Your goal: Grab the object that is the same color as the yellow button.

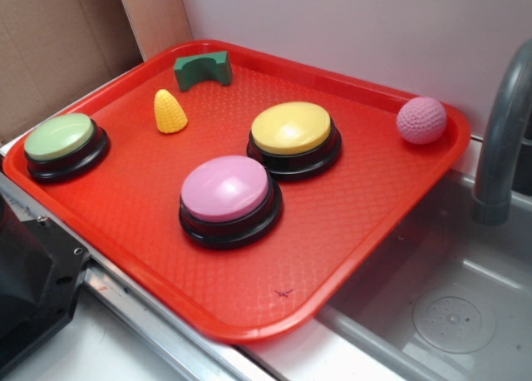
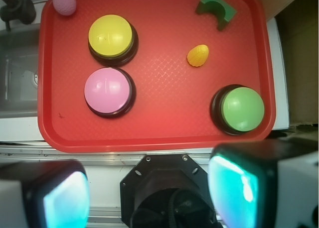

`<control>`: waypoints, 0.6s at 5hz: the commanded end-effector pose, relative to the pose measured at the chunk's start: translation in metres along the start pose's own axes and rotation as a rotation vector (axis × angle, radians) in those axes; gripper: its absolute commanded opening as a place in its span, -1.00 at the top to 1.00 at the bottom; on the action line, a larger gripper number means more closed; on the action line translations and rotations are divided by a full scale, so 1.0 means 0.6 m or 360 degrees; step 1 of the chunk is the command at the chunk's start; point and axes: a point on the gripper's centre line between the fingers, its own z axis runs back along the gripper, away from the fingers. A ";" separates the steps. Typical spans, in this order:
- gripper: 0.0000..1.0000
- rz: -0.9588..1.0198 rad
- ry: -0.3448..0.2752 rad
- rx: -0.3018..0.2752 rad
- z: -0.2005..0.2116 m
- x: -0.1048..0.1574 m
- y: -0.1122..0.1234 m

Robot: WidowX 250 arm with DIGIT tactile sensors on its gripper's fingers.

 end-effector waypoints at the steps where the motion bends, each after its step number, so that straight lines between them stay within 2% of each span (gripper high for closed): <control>1: -1.00 0.0000 0.0000 0.0000 0.000 0.000 0.000; 2: -1.00 0.0353 0.0089 0.0180 -0.086 0.061 0.084; 3: -1.00 0.0581 -0.0053 0.0147 -0.139 0.124 0.130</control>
